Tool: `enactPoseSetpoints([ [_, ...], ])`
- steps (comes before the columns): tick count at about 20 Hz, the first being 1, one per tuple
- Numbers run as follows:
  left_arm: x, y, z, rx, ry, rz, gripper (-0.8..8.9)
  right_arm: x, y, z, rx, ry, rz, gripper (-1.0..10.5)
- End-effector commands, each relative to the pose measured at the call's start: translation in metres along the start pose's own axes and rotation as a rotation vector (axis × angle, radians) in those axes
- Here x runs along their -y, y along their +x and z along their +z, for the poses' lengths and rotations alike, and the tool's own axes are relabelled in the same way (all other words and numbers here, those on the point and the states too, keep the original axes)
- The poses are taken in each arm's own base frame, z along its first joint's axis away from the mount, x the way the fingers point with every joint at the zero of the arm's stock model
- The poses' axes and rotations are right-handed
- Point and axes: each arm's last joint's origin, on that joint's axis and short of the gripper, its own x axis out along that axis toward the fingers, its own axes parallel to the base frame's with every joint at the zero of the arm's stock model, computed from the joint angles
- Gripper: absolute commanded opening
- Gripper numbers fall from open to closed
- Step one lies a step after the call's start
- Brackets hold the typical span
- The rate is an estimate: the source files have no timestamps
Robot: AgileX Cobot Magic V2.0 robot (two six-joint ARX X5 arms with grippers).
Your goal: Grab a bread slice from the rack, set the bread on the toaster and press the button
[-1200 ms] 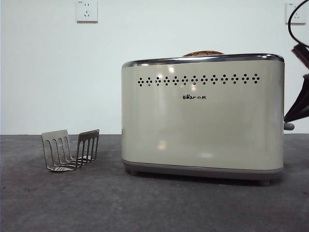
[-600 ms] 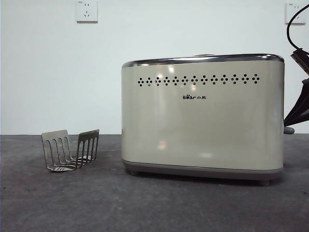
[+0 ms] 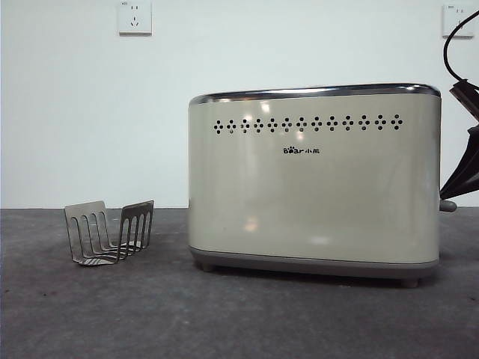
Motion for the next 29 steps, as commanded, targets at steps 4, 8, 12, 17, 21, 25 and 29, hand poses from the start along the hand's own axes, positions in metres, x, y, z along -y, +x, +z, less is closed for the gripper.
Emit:
enactPoseSetpoints([
  [4,-0.001,0.001,-0.001,-0.002,-0.003,0.005,-0.09,0.02,0.018,-0.012,-0.087,0.064,-0.086,-0.1],
  [8,-0.001,0.001,-0.001,-0.002,-0.003,0.005,-0.09,0.017,0.018,-0.01,-0.071,0.069,0.008,-0.1],
  [12,-0.001,0.001,-0.001,-0.002,0.0,0.005,-0.08,0.014,0.015,-0.006,-0.059,0.058,0.008,-0.1],
  [17,-0.001,0.001,-0.001,-0.002,0.001,0.005,-0.08,0.001,0.003,-0.003,-0.013,0.018,-0.005,-0.1],
  [21,-0.001,0.001,-0.001,-0.002,0.004,0.005,-0.09,-0.013,-0.011,-0.003,0.032,-0.027,0.001,-0.1],
  [25,-0.001,0.001,-0.001,-0.002,0.004,0.005,-0.08,-0.031,-0.028,-0.006,0.082,-0.079,0.007,-0.1],
  [29,-0.001,0.001,-0.001,-0.002,0.004,0.005,-0.08,-0.049,-0.047,-0.013,0.142,-0.137,0.014,-0.1],
])
